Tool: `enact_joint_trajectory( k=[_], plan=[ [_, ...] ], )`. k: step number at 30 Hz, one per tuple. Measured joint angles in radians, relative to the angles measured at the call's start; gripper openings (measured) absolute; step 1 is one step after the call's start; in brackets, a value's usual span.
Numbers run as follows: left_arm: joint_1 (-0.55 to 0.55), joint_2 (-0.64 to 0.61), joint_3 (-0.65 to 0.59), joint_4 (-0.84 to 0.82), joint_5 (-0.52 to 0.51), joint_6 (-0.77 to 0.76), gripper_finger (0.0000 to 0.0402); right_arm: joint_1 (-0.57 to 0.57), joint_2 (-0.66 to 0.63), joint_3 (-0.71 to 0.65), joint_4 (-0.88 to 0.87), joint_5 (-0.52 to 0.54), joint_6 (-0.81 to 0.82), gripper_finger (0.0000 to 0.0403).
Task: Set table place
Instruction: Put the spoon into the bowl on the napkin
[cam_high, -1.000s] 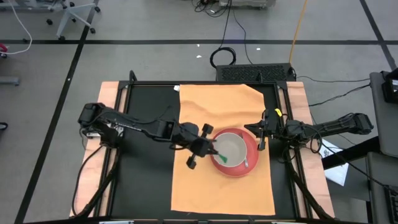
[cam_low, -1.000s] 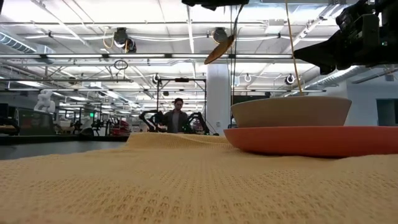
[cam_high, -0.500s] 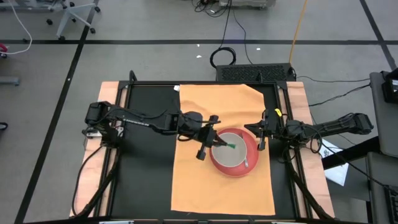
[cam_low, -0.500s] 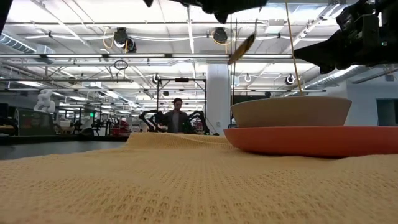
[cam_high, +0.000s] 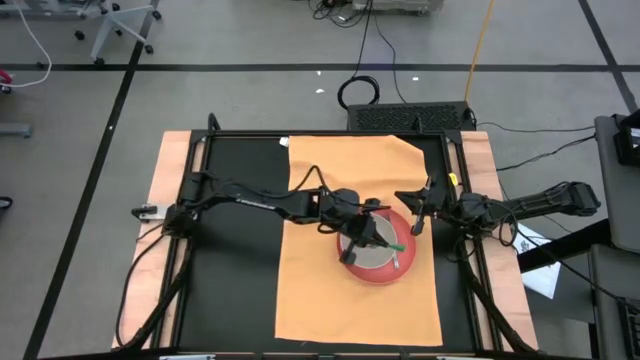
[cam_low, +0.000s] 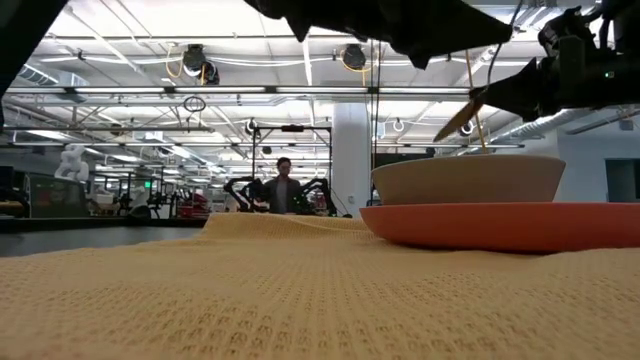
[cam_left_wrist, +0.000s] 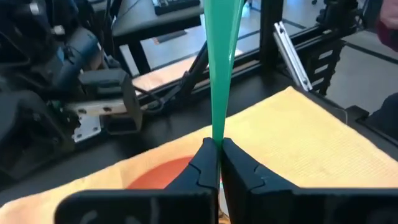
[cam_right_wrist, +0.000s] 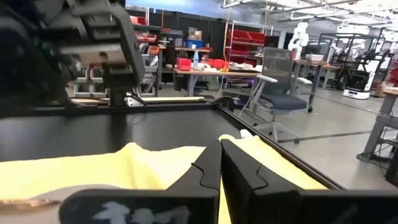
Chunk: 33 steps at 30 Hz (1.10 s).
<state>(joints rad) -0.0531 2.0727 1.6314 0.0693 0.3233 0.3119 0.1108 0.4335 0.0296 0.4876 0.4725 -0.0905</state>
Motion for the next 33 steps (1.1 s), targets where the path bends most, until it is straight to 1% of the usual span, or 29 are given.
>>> enact_joint_trajectory(
  k=[6,9,13,16,19,21,23,26,30,33],
  plan=[
    [0.017,0.050,0.002,0.008,-0.003,-0.004,0.0010,0.000,-0.006,0.000,-0.002,0.004,-0.016,0.0000],
    [0.026,0.068,0.002,0.010,-0.004,-0.005,0.0005,0.000,-0.006,0.000,-0.002,0.005,-0.027,0.0000],
    [0.033,0.081,0.002,-0.025,-0.007,0.001,0.0009,0.000,-0.006,0.000,0.000,0.007,-0.032,0.0000],
    [0.038,0.092,0.000,-0.057,-0.007,-0.009,0.0013,0.000,-0.006,0.000,0.000,0.047,-0.038,0.0000],
    [0.038,0.115,0.002,-0.047,-0.010,0.001,0.0006,0.000,-0.006,0.000,-0.002,0.113,-0.037,0.0000],
    [0.038,0.123,0.000,-0.057,-0.011,-0.004,0.0005,0.000,-0.006,0.000,-0.004,0.133,-0.029,0.0000],
    [0.038,0.140,0.002,-0.024,-0.011,0.002,0.0009,0.000,-0.007,0.000,-0.008,0.133,-0.029,0.0000],
    [0.040,0.143,0.000,-0.031,-0.011,0.000,0.0013,0.000,-0.008,0.000,-0.013,0.133,-0.027,0.0000],
    [0.049,0.151,0.001,-0.024,-0.014,-0.002,0.0005,0.000,-0.008,0.000,-0.014,0.133,-0.027,0.0000],
    [0.053,0.154,0.001,-0.030,-0.014,-0.004,0.0010,0.000,-0.008,0.000,-0.014,0.132,-0.027,0.0000]
  ],
)
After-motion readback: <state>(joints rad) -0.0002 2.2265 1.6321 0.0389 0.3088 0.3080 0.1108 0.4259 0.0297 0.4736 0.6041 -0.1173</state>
